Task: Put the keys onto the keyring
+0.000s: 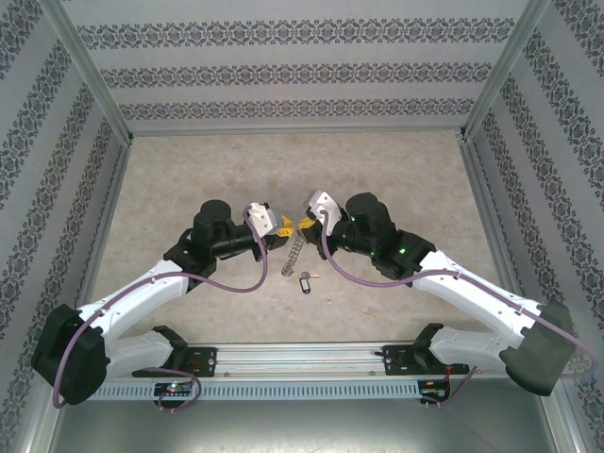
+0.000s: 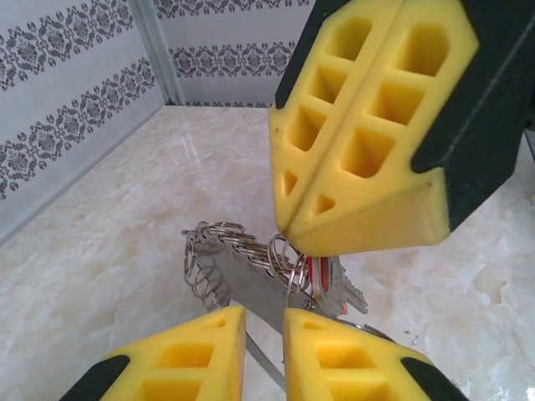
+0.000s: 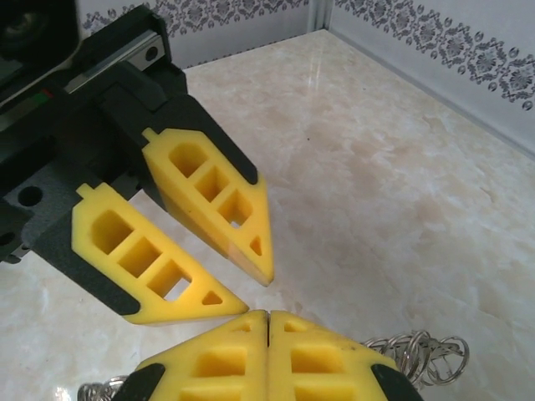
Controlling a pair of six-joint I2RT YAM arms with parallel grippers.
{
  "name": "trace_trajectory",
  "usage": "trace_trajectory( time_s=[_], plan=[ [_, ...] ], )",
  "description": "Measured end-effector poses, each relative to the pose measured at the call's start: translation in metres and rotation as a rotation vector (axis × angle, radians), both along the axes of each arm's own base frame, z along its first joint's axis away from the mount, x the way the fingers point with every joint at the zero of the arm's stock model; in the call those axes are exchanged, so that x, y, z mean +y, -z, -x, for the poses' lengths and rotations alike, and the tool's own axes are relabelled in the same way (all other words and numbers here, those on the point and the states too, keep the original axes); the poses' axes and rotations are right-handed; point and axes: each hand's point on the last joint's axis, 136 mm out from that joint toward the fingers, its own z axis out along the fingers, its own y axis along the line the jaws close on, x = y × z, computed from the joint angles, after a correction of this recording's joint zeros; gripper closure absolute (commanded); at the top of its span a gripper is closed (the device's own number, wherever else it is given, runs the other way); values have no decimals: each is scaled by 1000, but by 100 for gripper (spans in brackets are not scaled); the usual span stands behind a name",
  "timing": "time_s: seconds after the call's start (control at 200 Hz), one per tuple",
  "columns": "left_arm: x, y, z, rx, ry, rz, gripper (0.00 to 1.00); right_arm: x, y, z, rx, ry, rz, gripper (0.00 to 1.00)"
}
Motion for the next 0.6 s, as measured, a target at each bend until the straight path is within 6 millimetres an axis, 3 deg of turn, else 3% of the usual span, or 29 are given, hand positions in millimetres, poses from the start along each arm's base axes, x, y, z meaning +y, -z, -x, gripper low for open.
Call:
trace_trajectory(
  time_s=[0.25, 0.415, 0.605],
  plan=[
    [8, 19, -7, 49, -53, -56, 86, 8, 20, 0, 51, -50, 25, 100],
    [37, 35, -17, 94, -143, -72, 84, 19, 44, 1, 109, -98, 51, 100],
    [56, 38, -6, 118, -175, -65, 81, 31, 73, 1, 175, -150, 86, 100]
  ],
)
